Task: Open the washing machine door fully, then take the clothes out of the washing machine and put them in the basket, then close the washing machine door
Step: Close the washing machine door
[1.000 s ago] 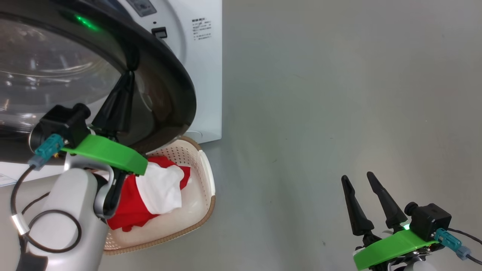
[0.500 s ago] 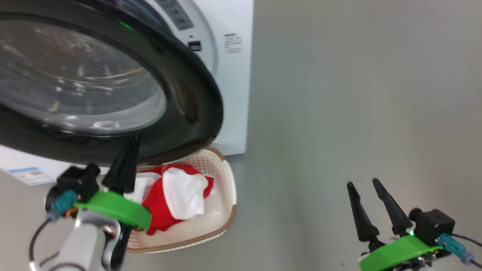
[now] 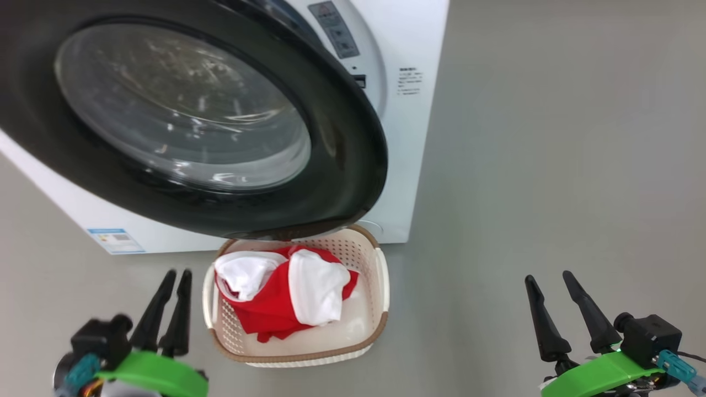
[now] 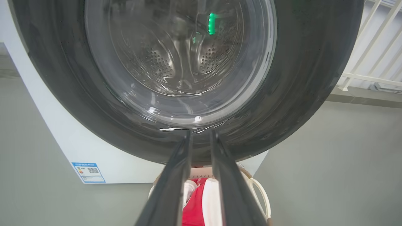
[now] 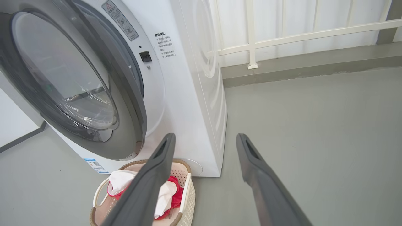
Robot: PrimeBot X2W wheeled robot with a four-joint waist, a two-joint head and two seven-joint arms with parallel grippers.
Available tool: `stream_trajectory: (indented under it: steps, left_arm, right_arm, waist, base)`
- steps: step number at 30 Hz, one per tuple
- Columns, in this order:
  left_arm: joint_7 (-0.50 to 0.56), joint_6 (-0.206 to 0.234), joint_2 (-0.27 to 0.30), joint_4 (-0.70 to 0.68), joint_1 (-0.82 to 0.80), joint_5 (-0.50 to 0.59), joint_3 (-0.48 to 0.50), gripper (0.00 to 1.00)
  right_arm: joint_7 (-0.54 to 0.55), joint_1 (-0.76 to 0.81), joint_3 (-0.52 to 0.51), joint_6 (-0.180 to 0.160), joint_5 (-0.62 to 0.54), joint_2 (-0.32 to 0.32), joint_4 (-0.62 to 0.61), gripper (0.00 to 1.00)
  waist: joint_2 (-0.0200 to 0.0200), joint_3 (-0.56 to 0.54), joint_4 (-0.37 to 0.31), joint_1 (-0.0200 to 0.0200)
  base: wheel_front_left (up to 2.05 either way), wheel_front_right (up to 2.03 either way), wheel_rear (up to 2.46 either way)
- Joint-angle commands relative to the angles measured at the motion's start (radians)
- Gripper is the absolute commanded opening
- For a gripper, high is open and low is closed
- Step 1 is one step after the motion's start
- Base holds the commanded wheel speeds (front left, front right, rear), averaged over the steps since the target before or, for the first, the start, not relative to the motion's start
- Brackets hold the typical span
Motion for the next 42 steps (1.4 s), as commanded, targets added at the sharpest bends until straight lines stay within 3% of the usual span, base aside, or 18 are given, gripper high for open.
stream_trajectory:
  steps: [1,6,8,9,10,11,23,42]
  left_arm:
    - [-0.005,-0.006,0.02,-0.038,0.022,0.017,0.053,0.36]
    - [-0.005,-0.006,0.008,-0.068,0.086,0.041,0.095,0.53]
    - [-0.005,-0.006,-0.002,-0.084,0.11,0.052,0.121,0.71]
    - [-0.005,-0.006,-0.006,-0.09,0.122,0.056,0.129,0.88]
    - [-0.005,-0.006,-0.01,-0.096,0.134,0.061,0.134,0.98]
    - [-0.005,-0.006,-0.012,-0.1,0.144,0.064,0.14,1.0]
    - [-0.005,-0.006,-0.034,-0.186,0.267,0.108,0.173,1.0]
    - [-0.005,-0.006,-0.044,-0.207,0.284,0.125,0.185,1.0]
  right_arm:
    - [-0.006,0.007,0.014,0.007,0.002,-0.014,-0.022,1.0]
    - [-0.006,0.029,0.009,0.007,0.004,-0.018,-0.022,1.0]
    - [-0.006,0.039,0.008,0.007,0.005,-0.021,-0.022,1.0]
    - [-0.006,0.044,0.005,0.007,0.005,-0.022,-0.022,1.0]
    - [-0.006,0.05,0.002,0.007,0.005,-0.024,-0.023,1.0]
    - [-0.006,0.054,-0.001,0.007,0.006,-0.025,-0.024,1.0]
    - [-0.006,0.106,-0.019,0.007,0.007,-0.034,-0.03,1.0]
    - [-0.006,0.116,-0.016,0.007,0.007,-0.033,-0.031,1.0]
  waist:
    - [0.0,-0.023,0.025,0.0]
    - [0.0,-0.038,0.039,0.0]
    - [0.0,-0.044,0.039,0.0]
    - [0.0,-0.047,0.039,0.0]
    - [0.0,-0.049,0.038,0.0]
    - [0.0,-0.051,0.038,0.0]
    - [0.0,-0.091,0.027,0.0]
    - [0.0,-0.101,0.025,0.0]
  base:
    - [0.0,0.0,0.0]
    - [0.0,0.0,0.0]
    - [0.0,0.0,0.0]
    - [0.0,0.0,0.0]
    - [0.0,0.0,0.0]
    - [0.0,0.0,0.0]
    - [0.0,0.0,0.0]
    - [0.0,0.0,0.0]
